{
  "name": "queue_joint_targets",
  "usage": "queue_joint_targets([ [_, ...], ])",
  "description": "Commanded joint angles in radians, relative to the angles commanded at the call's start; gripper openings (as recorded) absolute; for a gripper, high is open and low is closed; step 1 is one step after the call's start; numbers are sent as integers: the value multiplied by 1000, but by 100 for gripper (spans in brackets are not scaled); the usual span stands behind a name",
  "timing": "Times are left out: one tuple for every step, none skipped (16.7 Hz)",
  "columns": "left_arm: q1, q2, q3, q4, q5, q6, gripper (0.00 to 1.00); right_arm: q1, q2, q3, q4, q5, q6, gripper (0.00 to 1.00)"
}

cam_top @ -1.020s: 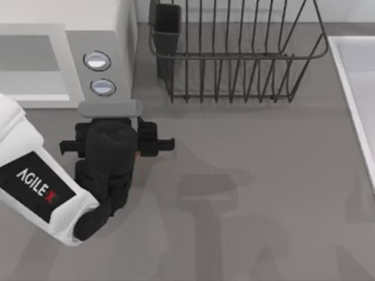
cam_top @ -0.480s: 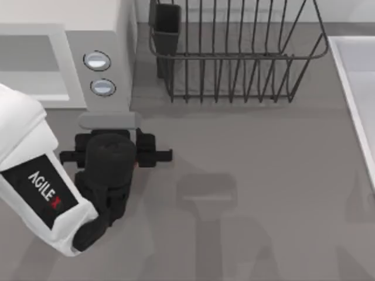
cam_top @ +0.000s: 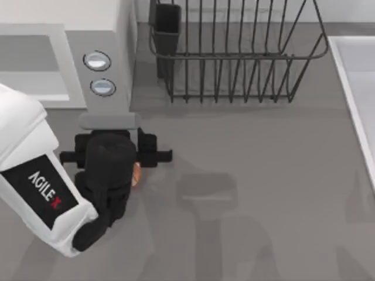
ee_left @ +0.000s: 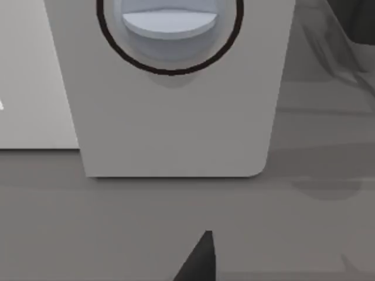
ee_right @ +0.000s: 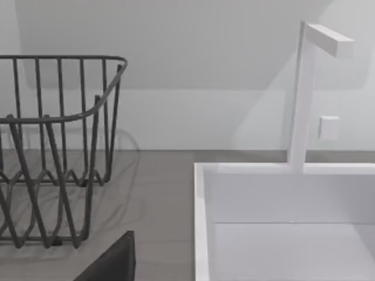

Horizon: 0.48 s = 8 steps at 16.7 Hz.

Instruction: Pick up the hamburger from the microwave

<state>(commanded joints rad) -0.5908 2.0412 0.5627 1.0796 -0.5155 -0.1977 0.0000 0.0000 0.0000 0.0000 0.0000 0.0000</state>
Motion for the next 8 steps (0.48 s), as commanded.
queue_joint_targets([
  [0, 0, 0, 0, 0, 0, 83, 0, 0, 0, 0, 0, 0, 100],
  [0, 0, 0, 0, 0, 0, 90, 0, 0, 0, 0, 0, 0, 100],
  [0, 0, 0, 0, 0, 0, 98, 0, 0, 0, 0, 0, 0, 100],
  [0, 0, 0, 0, 0, 0, 100, 0, 0, 0, 0, 0, 0, 100],
  [0, 0, 0, 0, 0, 0, 100, 0, 0, 0, 0, 0, 0, 100],
  [0, 0, 0, 0, 0, 0, 100, 0, 0, 0, 0, 0, 0, 100],
  [0, 0, 0, 0, 0, 0, 100, 0, 0, 0, 0, 0, 0, 100],
  [0, 0, 0, 0, 0, 0, 100, 0, 0, 0, 0, 0, 0, 100],
])
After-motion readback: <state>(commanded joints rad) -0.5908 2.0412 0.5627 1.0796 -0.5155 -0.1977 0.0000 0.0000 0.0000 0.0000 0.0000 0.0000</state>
